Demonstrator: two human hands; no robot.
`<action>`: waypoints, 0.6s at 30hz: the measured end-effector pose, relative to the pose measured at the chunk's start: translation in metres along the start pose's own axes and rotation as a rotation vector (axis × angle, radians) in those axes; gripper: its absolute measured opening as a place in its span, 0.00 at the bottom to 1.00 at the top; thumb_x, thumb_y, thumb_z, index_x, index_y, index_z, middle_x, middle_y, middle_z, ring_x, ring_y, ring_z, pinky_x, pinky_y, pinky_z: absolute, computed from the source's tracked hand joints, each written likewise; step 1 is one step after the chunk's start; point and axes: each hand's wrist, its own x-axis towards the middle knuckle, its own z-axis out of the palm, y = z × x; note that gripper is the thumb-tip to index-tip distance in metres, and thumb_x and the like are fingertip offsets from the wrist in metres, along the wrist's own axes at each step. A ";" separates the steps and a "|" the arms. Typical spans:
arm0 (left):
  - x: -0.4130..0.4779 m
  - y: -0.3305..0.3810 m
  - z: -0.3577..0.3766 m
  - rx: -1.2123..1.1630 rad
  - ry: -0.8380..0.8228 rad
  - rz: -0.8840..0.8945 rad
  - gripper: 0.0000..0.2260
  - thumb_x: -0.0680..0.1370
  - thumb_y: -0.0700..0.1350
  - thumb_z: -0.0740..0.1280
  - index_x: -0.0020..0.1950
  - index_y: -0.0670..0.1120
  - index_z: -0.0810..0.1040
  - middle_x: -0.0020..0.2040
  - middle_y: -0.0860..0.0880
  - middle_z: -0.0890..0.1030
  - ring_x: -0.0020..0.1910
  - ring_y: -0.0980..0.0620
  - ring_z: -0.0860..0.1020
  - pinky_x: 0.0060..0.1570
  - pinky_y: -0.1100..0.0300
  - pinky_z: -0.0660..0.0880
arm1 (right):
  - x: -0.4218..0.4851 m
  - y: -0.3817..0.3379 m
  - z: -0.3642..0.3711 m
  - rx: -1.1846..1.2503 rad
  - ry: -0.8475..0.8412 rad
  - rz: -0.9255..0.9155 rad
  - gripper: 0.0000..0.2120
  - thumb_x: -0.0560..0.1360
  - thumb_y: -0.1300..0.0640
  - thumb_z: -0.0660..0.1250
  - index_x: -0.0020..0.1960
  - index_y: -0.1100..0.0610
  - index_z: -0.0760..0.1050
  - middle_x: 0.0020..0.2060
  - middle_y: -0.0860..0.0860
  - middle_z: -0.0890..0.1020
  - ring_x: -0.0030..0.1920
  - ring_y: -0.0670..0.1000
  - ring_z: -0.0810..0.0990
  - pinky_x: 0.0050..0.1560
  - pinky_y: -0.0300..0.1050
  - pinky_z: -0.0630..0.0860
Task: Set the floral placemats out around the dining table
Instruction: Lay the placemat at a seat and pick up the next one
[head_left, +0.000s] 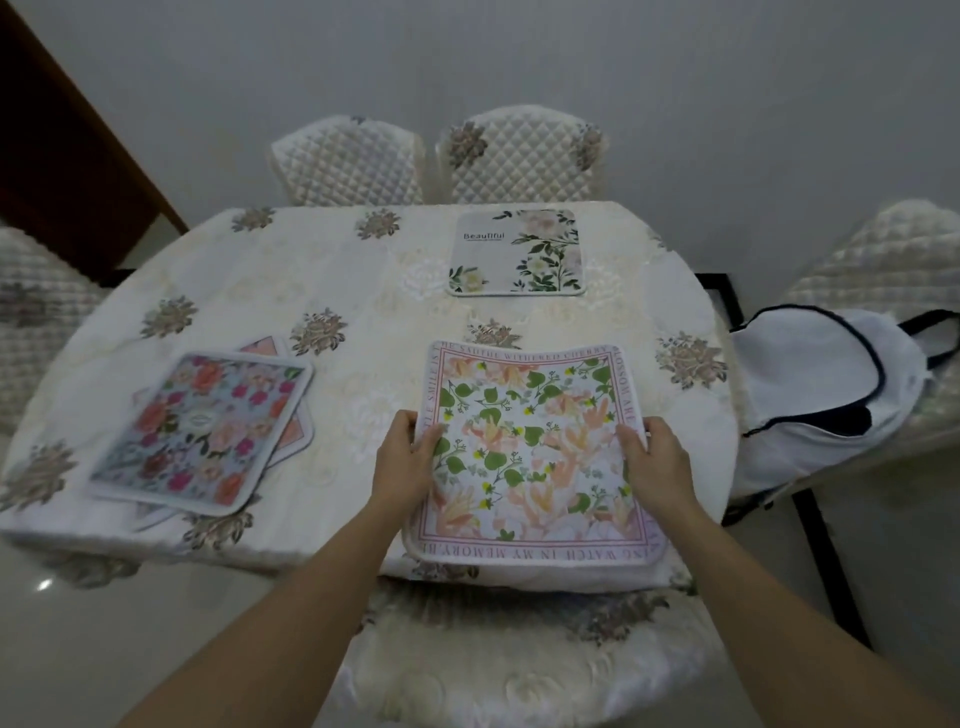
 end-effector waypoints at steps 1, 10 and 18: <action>0.005 -0.005 0.001 -0.007 0.002 -0.014 0.07 0.82 0.50 0.64 0.50 0.47 0.72 0.45 0.49 0.82 0.42 0.53 0.83 0.39 0.55 0.80 | 0.004 0.004 0.006 -0.006 -0.010 0.009 0.08 0.82 0.51 0.59 0.54 0.55 0.72 0.43 0.50 0.79 0.39 0.44 0.78 0.31 0.37 0.69; 0.064 -0.052 0.017 0.009 -0.004 -0.116 0.07 0.82 0.48 0.65 0.50 0.45 0.73 0.44 0.48 0.81 0.42 0.51 0.82 0.41 0.52 0.80 | 0.047 0.033 0.057 -0.083 -0.048 0.088 0.10 0.82 0.51 0.59 0.54 0.58 0.73 0.43 0.53 0.81 0.39 0.51 0.79 0.33 0.43 0.70; 0.095 -0.076 0.015 0.060 -0.025 -0.161 0.07 0.81 0.49 0.65 0.52 0.45 0.74 0.44 0.50 0.81 0.42 0.54 0.81 0.38 0.57 0.76 | 0.062 0.046 0.083 -0.198 -0.100 0.160 0.10 0.81 0.51 0.59 0.53 0.57 0.71 0.46 0.52 0.79 0.44 0.54 0.78 0.42 0.48 0.75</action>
